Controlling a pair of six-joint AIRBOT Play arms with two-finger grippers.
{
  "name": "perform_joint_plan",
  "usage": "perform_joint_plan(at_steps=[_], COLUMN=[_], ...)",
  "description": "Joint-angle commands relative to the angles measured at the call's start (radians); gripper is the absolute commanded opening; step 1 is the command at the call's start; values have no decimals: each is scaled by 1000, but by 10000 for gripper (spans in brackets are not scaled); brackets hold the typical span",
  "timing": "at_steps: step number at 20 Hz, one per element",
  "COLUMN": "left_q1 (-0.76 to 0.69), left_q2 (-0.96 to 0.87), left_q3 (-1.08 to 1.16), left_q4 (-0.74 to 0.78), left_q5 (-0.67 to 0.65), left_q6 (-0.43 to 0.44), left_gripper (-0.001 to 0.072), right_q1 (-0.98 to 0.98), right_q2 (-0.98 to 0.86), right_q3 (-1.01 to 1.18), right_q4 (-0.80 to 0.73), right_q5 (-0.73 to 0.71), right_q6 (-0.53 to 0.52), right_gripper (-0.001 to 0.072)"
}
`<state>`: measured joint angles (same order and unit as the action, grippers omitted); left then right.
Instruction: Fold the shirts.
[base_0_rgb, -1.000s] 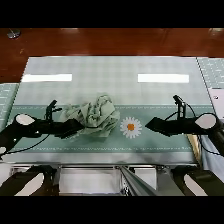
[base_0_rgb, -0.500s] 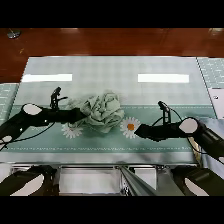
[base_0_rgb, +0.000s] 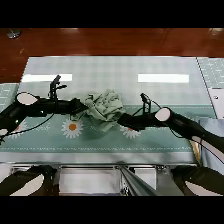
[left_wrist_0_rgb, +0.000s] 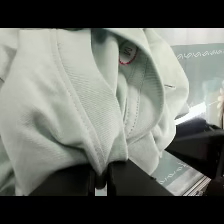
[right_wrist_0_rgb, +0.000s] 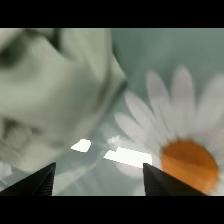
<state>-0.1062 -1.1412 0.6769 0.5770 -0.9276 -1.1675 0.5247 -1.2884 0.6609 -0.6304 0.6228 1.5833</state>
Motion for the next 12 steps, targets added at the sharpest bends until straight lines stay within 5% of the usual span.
perform_joint_plan(at_steps=[1, 2, 3, 4, 5, 9, 12], left_q1=[1, 1, 1, 1, 1, 92, 217], left_q2=[0, 0, 0, 0, 0, 26, 91], left_q3=[6, 6, 6, 6, 7, 79, 198], left_q4=[-1, -1, -1, -1, -1, -2, -2], left_q5=[-27, -33, -35, -35, -39, -146, -209], left_q6=[1, 1, 1, 1, 1, 8, 6], left_gripper=[29, 29, 29, 29, 29, 29, 29], right_q1=[19, 24, 33, 39, 41, -66, -202], right_q2=[-156, -183, -206, -222, -231, -199, -105], right_q3=[148, 179, 210, 235, 260, 414, 609], right_q4=[42, 48, 48, 49, 45, -53, -222], right_q5=[21, 25, 29, 29, 32, 168, 270], right_q6=[-8, -10, -10, -13, -52, -102, -31], right_gripper=[618, 610, 518, 312, 31, 25, 25])
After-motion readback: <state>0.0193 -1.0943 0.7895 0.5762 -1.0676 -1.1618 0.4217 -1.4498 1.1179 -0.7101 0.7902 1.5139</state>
